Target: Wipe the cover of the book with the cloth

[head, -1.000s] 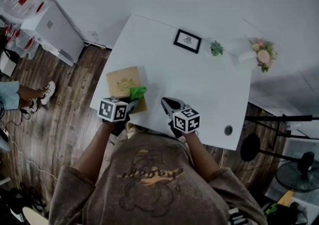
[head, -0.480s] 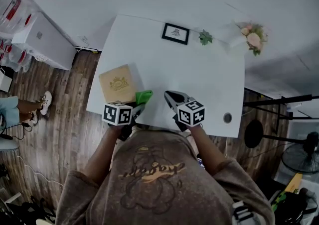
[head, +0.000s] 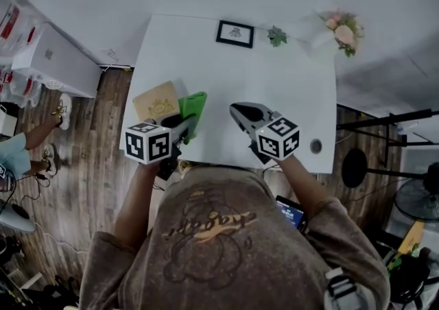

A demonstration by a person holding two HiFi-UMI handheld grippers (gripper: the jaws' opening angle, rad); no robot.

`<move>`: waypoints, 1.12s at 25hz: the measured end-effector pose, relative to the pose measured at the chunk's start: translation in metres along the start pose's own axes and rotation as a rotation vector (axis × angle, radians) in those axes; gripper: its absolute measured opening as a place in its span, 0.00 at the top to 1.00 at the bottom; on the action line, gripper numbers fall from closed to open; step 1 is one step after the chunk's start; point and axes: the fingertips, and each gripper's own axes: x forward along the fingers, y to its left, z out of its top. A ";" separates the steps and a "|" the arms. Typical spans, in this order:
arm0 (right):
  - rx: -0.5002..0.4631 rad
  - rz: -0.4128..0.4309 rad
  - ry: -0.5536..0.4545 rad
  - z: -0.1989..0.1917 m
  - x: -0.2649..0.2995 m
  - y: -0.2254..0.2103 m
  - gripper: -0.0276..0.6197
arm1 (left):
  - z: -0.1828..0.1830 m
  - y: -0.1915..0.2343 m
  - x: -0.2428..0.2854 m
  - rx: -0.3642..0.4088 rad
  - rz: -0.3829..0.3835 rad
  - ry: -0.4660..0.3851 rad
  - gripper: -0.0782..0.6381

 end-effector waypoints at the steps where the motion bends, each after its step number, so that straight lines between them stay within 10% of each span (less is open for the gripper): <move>1: -0.016 0.006 -0.010 0.008 -0.003 0.003 0.95 | 0.008 -0.003 -0.005 0.018 0.002 -0.017 0.79; 12: -0.244 0.064 -0.117 0.091 -0.010 0.060 0.95 | 0.067 -0.029 -0.063 0.282 0.090 -0.178 0.79; 28: -0.281 -0.036 -0.324 0.099 0.011 0.049 0.95 | 0.084 0.016 -0.096 0.360 0.289 -0.561 0.79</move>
